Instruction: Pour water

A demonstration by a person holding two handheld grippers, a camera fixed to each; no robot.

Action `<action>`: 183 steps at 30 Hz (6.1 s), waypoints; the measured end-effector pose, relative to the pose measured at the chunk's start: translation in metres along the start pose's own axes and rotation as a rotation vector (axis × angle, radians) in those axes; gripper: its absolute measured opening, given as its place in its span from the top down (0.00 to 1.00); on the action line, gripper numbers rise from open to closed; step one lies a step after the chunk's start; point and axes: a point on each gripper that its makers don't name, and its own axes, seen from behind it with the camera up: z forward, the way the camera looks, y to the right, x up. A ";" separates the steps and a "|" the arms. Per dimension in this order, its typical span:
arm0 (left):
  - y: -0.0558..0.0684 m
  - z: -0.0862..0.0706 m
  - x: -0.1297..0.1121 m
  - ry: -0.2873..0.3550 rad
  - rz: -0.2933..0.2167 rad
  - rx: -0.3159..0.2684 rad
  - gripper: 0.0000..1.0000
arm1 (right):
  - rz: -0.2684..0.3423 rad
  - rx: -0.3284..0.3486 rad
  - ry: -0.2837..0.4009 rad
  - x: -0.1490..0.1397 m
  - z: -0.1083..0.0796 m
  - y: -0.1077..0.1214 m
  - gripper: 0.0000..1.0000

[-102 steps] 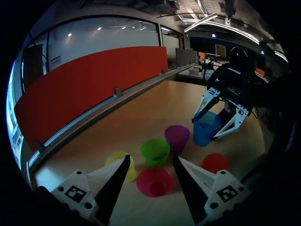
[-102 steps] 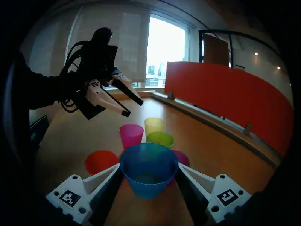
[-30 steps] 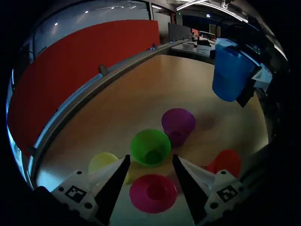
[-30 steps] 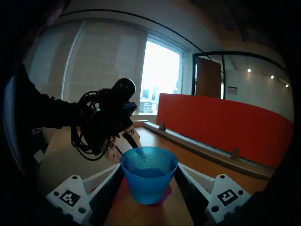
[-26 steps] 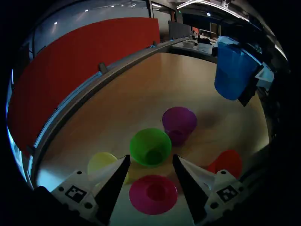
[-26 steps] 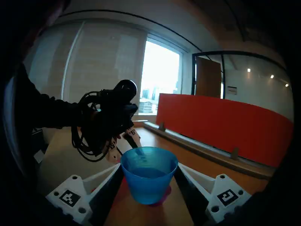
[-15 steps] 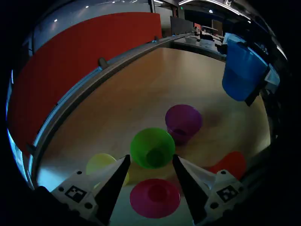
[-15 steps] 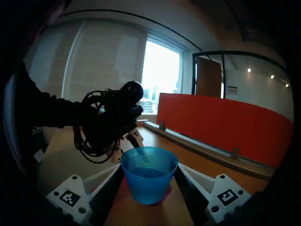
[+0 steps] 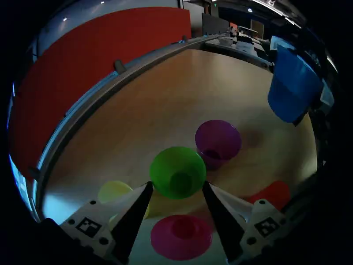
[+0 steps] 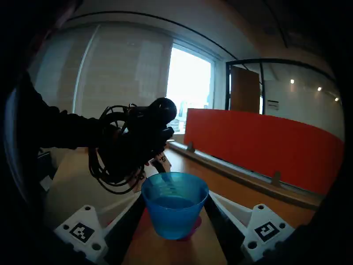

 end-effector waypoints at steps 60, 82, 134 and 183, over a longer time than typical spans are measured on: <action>0.000 0.030 0.015 0.067 -0.020 0.017 0.19 | 0.012 -0.018 -0.008 -0.007 -0.004 0.008 0.10; -0.011 -0.003 0.026 0.194 -0.079 0.055 0.19 | 0.011 -0.024 -0.005 -0.001 -0.005 0.005 0.10; -0.004 -0.115 0.082 0.659 -0.178 0.131 0.19 | -0.007 -0.050 0.014 0.023 -0.022 -0.011 0.10; 0.041 -0.177 0.090 0.861 -0.114 0.114 0.20 | -0.014 -0.059 0.041 0.039 -0.030 -0.022 0.10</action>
